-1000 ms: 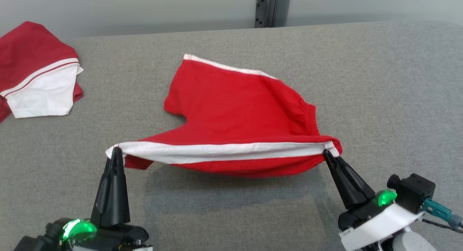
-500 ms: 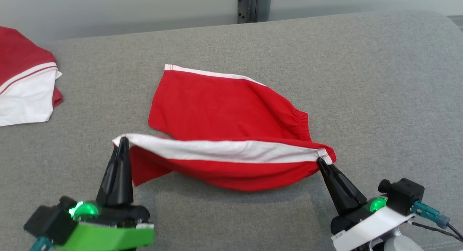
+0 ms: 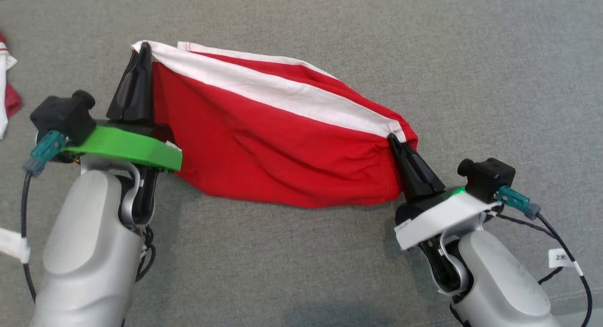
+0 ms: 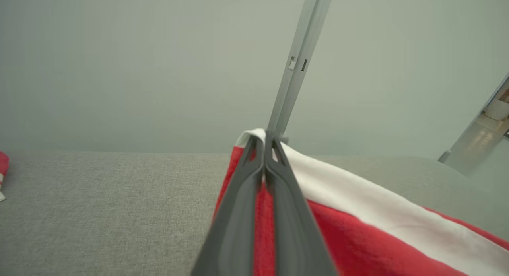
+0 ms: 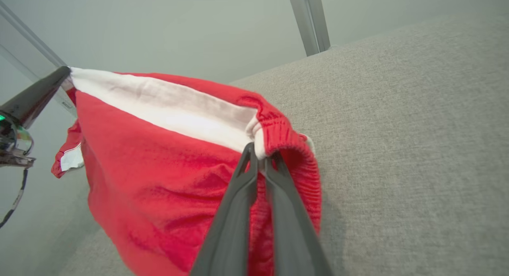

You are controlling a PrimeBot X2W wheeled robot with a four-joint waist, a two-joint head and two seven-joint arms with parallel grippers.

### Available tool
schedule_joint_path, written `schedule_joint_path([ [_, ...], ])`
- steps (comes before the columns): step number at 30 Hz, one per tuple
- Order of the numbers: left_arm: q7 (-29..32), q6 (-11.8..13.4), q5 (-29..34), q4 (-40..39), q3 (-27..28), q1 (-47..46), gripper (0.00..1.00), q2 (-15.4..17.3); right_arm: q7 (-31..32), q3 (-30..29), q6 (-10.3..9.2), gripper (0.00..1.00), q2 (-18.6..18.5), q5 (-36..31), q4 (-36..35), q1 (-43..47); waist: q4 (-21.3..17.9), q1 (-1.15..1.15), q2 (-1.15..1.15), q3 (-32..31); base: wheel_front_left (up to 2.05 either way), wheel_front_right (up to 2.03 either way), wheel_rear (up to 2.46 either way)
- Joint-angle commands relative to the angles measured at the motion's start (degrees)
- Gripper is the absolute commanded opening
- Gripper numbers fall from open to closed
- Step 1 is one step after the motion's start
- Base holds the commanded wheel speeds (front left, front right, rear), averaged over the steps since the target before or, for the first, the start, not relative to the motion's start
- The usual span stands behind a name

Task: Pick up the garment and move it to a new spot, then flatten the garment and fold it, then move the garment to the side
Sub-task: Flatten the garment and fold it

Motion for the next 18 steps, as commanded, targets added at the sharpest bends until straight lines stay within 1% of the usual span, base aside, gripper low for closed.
schedule_joint_path([
  [1,0.0,-0.1,0.9,2.6,-0.3,-2.5,0.00,0.3,-0.3,-0.1,0.00,0.00,0.5,-0.5,1.2,-1.7,-2.8,0.00,0.00,4.9,0.00,0.00,0.00],
  [4,0.0,-0.1,1.3,8.5,-0.9,-6.4,0.00,0.2,-0.6,0.0,0.00,0.00,1.6,-1.0,3.9,-4.1,-3.4,0.00,0.00,6.2,0.00,0.00,0.00],
  [6,0.0,-0.1,1.8,11.0,-1.1,-8.1,0.00,-0.1,-0.7,0.1,0.00,0.00,2.1,-1.1,5.1,-5.1,-3.5,0.00,0.00,6.5,0.00,0.00,0.00],
  [14,0.0,-0.1,3.9,18.3,-2.2,-12.9,0.00,-0.2,-0.9,-0.2,-0.01,0.00,3.1,-1.5,8.3,-7.1,-3.6,0.00,0.00,6.7,0.00,0.00,0.00],
  [18,0.0,-0.1,4.4,23.2,-2.4,-15.8,0.00,-0.6,-1.0,-0.3,-0.01,0.00,3.6,-2.0,9.0,-8.1,-3.7,0.00,0.00,6.4,0.00,0.00,0.00],
])
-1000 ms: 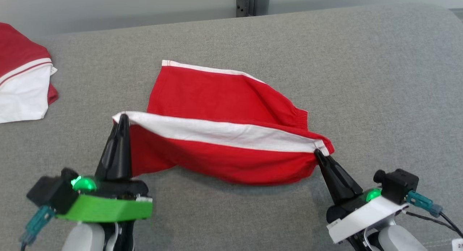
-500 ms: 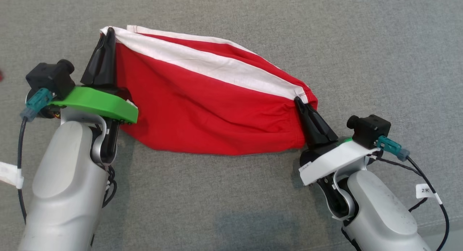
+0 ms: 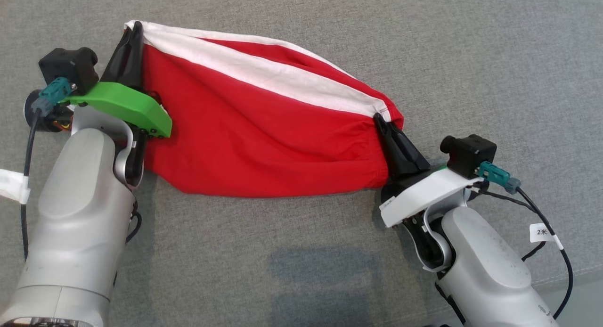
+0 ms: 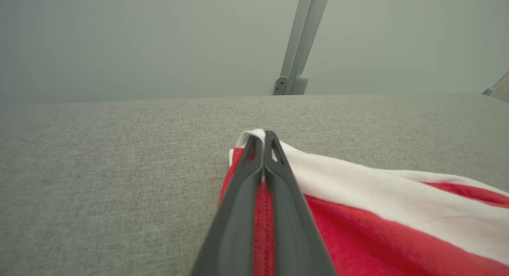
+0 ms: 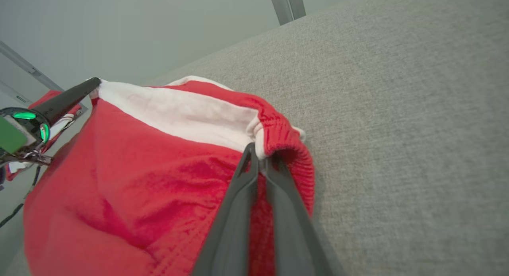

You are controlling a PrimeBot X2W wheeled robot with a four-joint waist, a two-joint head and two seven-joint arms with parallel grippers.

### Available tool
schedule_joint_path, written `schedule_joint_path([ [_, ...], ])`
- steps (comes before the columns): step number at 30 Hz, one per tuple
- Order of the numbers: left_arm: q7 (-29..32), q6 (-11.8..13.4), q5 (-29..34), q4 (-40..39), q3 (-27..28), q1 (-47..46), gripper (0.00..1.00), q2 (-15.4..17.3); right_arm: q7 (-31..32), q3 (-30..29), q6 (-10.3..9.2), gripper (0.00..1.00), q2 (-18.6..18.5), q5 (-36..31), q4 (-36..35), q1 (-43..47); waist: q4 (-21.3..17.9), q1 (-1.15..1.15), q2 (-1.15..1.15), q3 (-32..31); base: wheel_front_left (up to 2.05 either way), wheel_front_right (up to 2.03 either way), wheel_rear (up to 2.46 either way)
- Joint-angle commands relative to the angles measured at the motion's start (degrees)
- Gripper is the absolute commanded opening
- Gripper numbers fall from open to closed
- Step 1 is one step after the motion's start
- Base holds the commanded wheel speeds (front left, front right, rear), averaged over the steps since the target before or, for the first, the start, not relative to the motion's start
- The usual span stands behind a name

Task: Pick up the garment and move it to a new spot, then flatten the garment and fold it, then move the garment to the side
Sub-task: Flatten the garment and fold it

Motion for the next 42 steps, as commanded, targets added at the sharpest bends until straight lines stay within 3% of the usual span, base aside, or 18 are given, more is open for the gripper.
schedule_joint_path([
  [1,0.0,-0.1,0.3,1.6,0.0,-1.5,0.00,-0.2,-0.1,-0.3,-0.04,0.00,0.1,-0.6,0.4,-0.7,-0.1,0.00,0.00,-0.2,0.00,0.00,0.00],
  [2,0.0,0.0,0.4,3.3,-0.2,-2.0,0.00,-0.4,-0.1,-0.4,-0.04,0.00,0.2,-0.7,0.3,-0.7,-0.1,0.00,0.00,-0.4,0.00,0.00,0.00],
  [3,0.0,0.0,0.5,4.5,-0.4,-2.5,0.00,-0.6,-0.1,-0.5,-0.04,0.13,0.3,-0.9,0.2,-0.7,-0.2,0.00,0.00,-0.5,0.00,0.00,0.00],
  [4,0.0,0.0,0.7,5.7,-0.7,-3.4,0.16,-0.7,-0.1,-0.6,-0.04,0.38,0.4,-1.0,0.1,-0.7,-0.2,0.00,0.00,-0.6,0.00,0.00,0.00],
  [5,0.3,0.0,0.6,7.1,-1.0,-4.0,0.28,-0.9,-0.2,-0.6,-0.04,0.82,0.5,-1.1,0.1,-0.6,-0.3,0.00,0.00,-0.8,0.00,0.00,0.00],
  [6,0.4,0.0,0.8,8.3,-1.3,-4.7,0.36,-1.1,-0.2,-0.7,-0.04,1.00,0.6,-1.3,-0.1,-0.6,-0.4,0.00,0.00,-0.9,0.00,0.00,0.00],
  [8,0.5,0.0,1.1,10.2,-1.9,-5.8,0.55,-1.6,-0.2,-0.7,-0.04,1.00,0.7,-1.7,-0.6,-0.5,-0.5,0.00,0.00,-1.1,0.00,0.00,0.00],
  [9,0.5,0.0,1.1,11.1,-2.2,-6.3,1.00,-1.8,-0.2,-0.8,-0.03,1.00,0.7,-2.0,-0.8,-0.4,-0.5,0.00,0.00,-1.3,0.00,0.00,0.00],
  [16,0.2,-0.1,1.0,14.3,-3.5,-7.3,1.00,-2.3,-0.2,-2.9,-0.03,1.00,0.9,-4.3,-2.2,1.3,0.1,0.00,0.00,-3.2,0.00,0.00,0.00],
  [25,1.2,-0.1,-2.8,13.0,-5.9,-0.7,1.00,-1.7,-0.2,-8.1,-0.03,1.00,0.9,-9.9,-4.0,6.8,2.6,0.00,0.00,-8.0,0.00,0.00,0.00],
  [31,5.7,-0.1,-6.7,11.6,-7.2,4.6,1.00,0.1,0.7,-10.9,-0.03,1.00,0.9,-11.5,-7.0,11.1,3.3,0.00,0.00,-11.3,0.00,0.00,0.00],
  [42,15.2,0.0,-11.5,11.9,-7.2,7.2,1.00,1.8,3.0,-12.0,-0.03,1.00,0.9,-11.1,-13.5,14.6,0.1,0.00,0.00,-11.8,0.00,0.00,0.00],
])
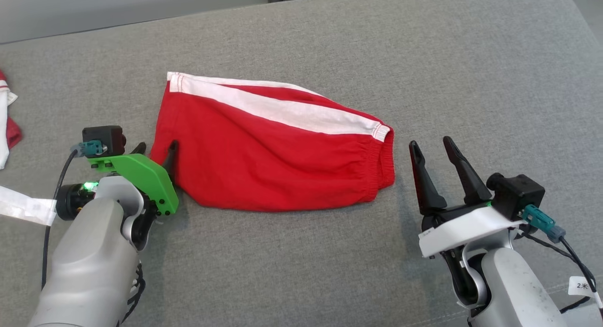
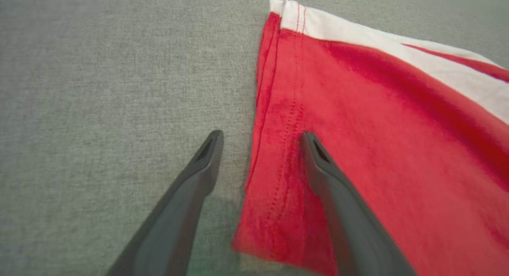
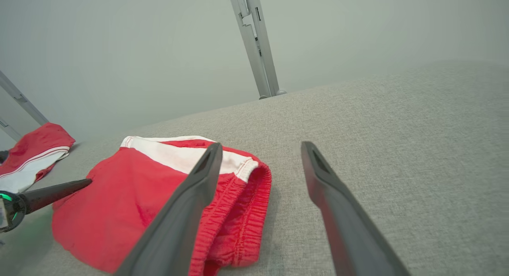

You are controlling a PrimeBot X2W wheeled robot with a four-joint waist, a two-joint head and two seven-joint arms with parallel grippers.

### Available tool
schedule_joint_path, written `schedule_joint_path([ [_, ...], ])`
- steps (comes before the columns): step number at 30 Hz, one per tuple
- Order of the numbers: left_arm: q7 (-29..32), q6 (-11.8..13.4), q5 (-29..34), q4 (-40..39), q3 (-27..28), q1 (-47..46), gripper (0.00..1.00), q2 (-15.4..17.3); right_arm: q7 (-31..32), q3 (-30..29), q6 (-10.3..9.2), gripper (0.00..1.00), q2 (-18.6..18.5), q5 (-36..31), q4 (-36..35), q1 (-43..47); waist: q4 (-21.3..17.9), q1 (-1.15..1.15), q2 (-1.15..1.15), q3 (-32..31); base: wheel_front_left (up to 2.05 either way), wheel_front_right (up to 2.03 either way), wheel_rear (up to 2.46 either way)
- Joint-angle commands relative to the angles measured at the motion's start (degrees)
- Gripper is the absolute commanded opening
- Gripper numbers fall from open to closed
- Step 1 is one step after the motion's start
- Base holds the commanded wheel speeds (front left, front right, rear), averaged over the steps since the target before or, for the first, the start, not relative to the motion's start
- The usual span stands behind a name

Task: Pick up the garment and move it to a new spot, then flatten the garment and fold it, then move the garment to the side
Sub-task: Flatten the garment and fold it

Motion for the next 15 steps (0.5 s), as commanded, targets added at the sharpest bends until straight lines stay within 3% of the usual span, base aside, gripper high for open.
schedule_joint_path([
  [1,0.5,0.0,-0.8,0.0,0.1,0.6,1.00,0.7,0.2,-0.2,-0.02,1.00,-0.1,0.4,-0.5,0.9,-0.8,0.00,0.00,0.2,0.00,0.00,0.00],
  [5,1.9,0.1,-1.0,0.1,-0.3,1.0,1.00,0.8,0.2,-0.6,-0.02,1.00,-0.1,0.6,-1.0,1.3,-1.5,0.00,0.00,0.2,0.00,0.00,0.00],
  [6,1.9,0.2,-1.1,0.1,-0.4,1.2,0.19,0.8,0.2,-0.6,-0.02,1.00,-0.1,0.6,-1.0,1.4,-1.6,0.00,0.00,0.2,0.00,0.00,0.00],
  [7,2.0,0.2,-1.1,0.0,-0.5,1.4,0.00,0.9,0.2,-0.7,-0.02,1.00,-0.1,0.7,-1.0,1.5,-1.6,0.00,0.00,0.1,0.00,0.00,0.00],
  [15,0.5,0.1,-2.2,-2.9,-0.3,3.6,0.00,1.0,-0.4,-2.2,-0.02,1.00,-0.1,0.8,-0.6,2.2,0.0,0.00,0.00,-1.9,0.00,0.00,0.00],
])
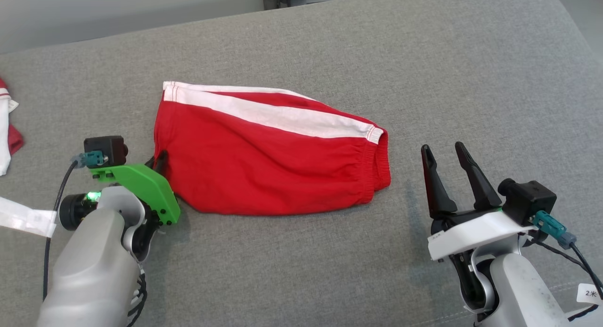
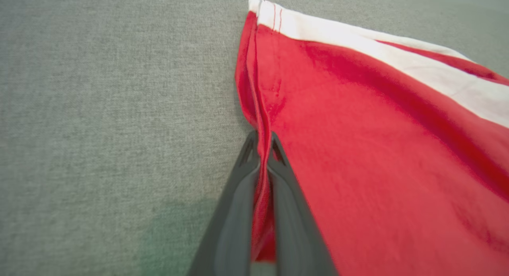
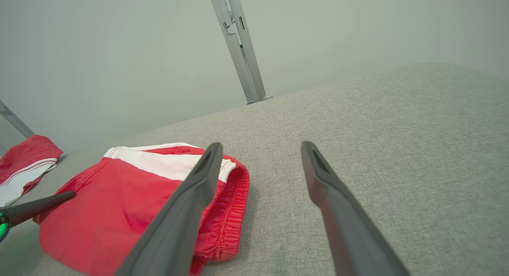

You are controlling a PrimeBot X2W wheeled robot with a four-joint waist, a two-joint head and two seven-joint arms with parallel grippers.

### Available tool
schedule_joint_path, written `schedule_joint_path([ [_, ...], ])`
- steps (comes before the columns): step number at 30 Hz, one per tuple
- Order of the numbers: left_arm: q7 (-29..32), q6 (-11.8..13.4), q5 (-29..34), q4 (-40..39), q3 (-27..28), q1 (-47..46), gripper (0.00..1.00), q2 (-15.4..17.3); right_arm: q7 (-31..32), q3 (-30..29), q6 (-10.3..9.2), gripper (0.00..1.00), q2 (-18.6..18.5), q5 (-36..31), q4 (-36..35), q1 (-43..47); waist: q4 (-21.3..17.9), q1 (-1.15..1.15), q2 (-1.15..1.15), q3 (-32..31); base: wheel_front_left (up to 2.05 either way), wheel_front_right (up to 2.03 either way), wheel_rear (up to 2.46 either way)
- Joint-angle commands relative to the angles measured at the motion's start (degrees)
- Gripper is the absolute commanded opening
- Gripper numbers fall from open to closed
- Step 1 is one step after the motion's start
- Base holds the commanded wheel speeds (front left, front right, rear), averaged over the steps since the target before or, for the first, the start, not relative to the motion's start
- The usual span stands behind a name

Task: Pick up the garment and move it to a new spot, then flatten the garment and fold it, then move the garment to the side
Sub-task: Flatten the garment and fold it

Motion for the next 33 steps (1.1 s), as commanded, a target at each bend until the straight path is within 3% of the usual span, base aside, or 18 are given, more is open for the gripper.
schedule_joint_path([
  [1,-0.5,0.0,-0.5,-0.6,0.3,1.7,0.00,0.3,-0.4,-0.3,-0.01,1.00,-0.1,0.2,0.2,0.6,1.1,0.00,0.00,-1.1,0.00,0.00,0.00],
  [12,-2.5,2.9,-4.3,-11.4,2.7,13.6,0.00,0.2,0.2,-1.8,-0.01,1.00,-0.1,-0.5,0.2,2.6,5.2,0.00,0.00,-4.3,0.00,0.00,0.00],
  [22,-0.3,9.2,-6.0,-26.3,3.8,22.7,0.00,0.7,1.7,-1.7,-0.01,1.00,-0.1,-1.2,0.4,2.2,6.1,0.00,0.00,-4.5,0.00,0.00,0.00],
  [23,-0.5,9.7,-5.9,-27.3,3.9,23.0,0.03,0.9,1.9,-1.8,-0.01,1.00,-0.1,-1.4,0.5,2.0,6.0,0.00,0.00,-4.5,0.00,0.00,0.00],
  [24,-1.0,9.8,-5.5,-28.2,4.0,23.1,0.36,1.2,2.2,-1.9,-0.02,1.00,-0.1,-1.4,0.6,1.9,5.9,0.00,0.00,-4.6,0.00,0.00,0.00],
  [25,-1.6,9.1,-5.1,-29.1,3.7,23.3,1.00,1.4,2.4,-2.1,-0.02,1.00,-0.1,-1.7,0.7,1.8,5.8,0.00,0.00,-4.6,0.00,0.00,0.00],
  [33,-9.9,10.1,-1.3,-32.1,4.0,25.0,1.00,2.2,7.6,-2.5,-0.01,1.00,-0.7,-4.4,2.8,1.6,5.6,0.00,0.00,-6.2,0.00,0.00,0.00],
])
